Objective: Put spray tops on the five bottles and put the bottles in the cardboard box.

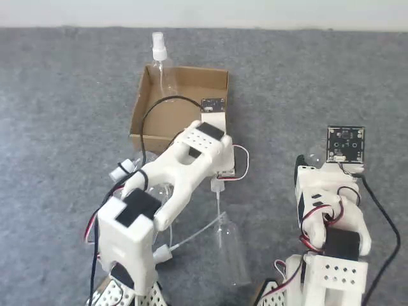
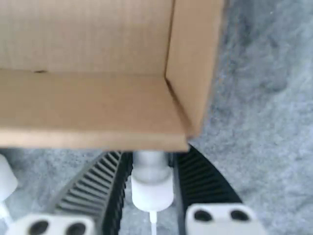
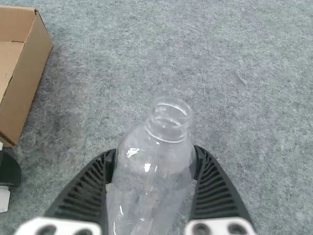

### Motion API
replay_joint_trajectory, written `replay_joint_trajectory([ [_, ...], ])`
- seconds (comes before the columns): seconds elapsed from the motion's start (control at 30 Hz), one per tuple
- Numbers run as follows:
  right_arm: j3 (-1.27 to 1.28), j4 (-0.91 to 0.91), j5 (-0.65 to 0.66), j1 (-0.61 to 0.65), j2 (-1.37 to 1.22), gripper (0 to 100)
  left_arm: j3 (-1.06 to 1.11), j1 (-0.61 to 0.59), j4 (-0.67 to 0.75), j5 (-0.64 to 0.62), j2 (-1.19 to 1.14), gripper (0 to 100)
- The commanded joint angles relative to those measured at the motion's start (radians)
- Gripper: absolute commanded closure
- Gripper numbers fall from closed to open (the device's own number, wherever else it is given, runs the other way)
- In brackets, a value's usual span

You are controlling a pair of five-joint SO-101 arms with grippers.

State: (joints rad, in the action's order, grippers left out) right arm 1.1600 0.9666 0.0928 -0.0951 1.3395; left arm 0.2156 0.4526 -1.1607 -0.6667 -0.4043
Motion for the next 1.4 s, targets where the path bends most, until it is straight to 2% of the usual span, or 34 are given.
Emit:
replay_joint_trajectory([
  [0.0,-0.011,-0.024,-0.006,-0.012,0.024,99.1,-0.07,-0.005,-0.046,-0.008,-0.025,93],
  [0.13,-0.011,-0.024,-0.005,-0.012,0.024,99.1,-0.076,-0.003,-0.046,0.002,-0.025,99],
  [0.37,-0.011,-0.024,-0.005,-0.012,0.024,99.0,-0.073,-0.005,-0.054,0.035,-0.003,99],
  [1.2,-0.011,-0.024,-0.002,-0.01,0.024,99.0,0.171,-0.008,-0.064,0.037,0.54,99],
  [1.37,-0.011,-0.024,-0.002,-0.01,0.024,99.0,0.219,-0.072,-0.028,0.037,0.646,99],
])
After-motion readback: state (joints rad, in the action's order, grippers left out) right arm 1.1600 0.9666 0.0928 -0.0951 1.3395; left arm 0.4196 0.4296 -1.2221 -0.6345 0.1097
